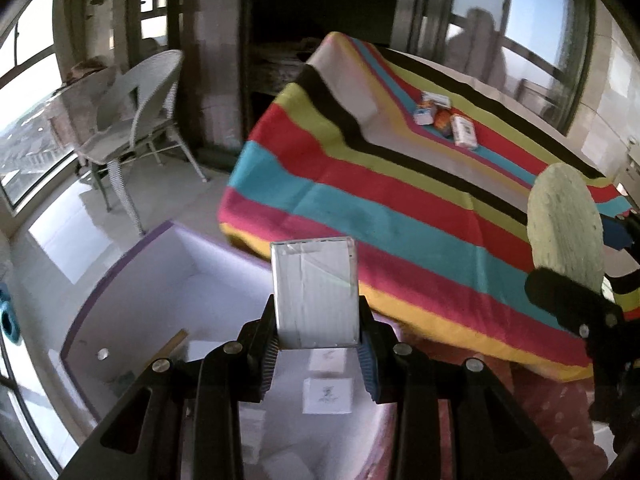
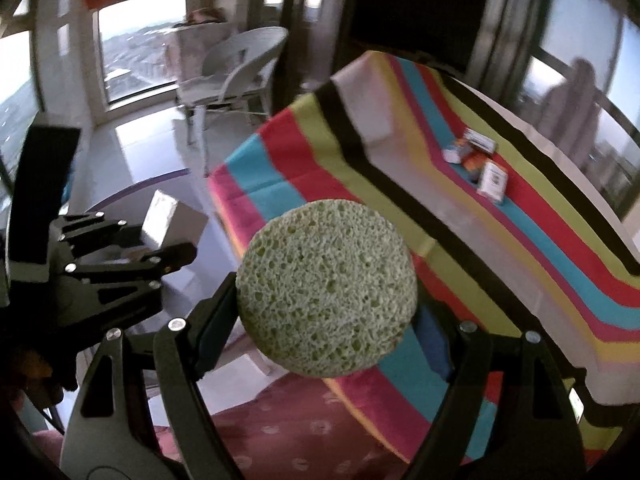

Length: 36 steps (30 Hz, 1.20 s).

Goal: Organize objects
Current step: 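Carry the green sponge and small white box over the bin with both tools, then open both tools to drop the sponge and white box into the bin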

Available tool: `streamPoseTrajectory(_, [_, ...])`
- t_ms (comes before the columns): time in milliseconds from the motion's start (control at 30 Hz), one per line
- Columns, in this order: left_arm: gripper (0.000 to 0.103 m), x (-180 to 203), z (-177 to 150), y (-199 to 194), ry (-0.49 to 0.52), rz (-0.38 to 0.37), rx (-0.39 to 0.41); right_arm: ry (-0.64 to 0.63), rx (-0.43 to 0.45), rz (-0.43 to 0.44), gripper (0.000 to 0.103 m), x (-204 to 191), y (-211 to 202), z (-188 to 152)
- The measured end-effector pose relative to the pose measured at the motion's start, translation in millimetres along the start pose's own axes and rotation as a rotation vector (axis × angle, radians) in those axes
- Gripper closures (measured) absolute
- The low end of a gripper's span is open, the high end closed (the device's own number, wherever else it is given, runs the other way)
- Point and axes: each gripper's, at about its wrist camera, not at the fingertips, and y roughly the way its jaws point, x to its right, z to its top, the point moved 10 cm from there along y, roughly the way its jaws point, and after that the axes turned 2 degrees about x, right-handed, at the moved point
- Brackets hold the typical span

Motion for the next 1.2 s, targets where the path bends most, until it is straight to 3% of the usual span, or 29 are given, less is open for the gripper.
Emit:
streamPoseTrajectory(567, [0.067,-93,-32,-7,-0.129,0.136,-0.025,-0.18,-0.032,0.167,0.021,-103,21,1])
streamPoseTrajectory(833, [0.067,-126,-45,6,-0.183,0.207,-0.086,-0.235,-0.063,0.268,0.021,-131,41,-6])
streamPoseTrajectory(1067, [0.066,-130,-44,26,-0.199,0.247,-0.146,-0.241,-0.114,0.349,0.02,-140,61,-15])
streamPoseTrajectory(1200, [0.038,-126,-35,38,-0.216,0.27,-0.174,-0.223,-0.13,0.343,0.018,-128,74,-16])
